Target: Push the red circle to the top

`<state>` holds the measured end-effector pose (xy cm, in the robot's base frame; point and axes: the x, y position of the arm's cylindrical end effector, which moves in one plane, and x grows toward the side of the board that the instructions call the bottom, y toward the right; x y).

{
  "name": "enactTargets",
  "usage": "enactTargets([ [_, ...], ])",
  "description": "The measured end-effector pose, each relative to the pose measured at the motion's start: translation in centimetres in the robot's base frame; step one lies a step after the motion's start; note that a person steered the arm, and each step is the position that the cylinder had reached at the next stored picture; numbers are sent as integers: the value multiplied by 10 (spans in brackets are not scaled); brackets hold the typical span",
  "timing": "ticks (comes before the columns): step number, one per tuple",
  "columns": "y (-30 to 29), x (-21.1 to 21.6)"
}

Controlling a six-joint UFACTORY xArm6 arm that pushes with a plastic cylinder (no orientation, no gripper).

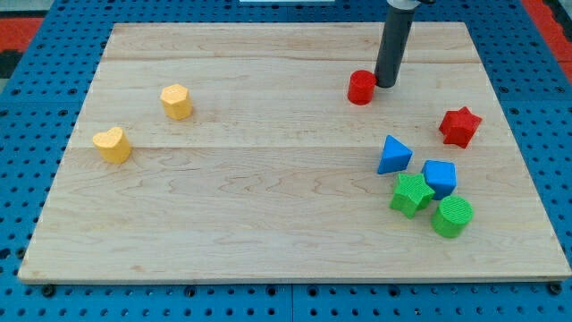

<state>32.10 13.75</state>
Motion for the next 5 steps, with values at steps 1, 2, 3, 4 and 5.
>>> enactTargets([
  [1,4,-8],
  [2,16,1],
  [3,3,33],
  [4,-71,34],
  [5,-77,8],
])
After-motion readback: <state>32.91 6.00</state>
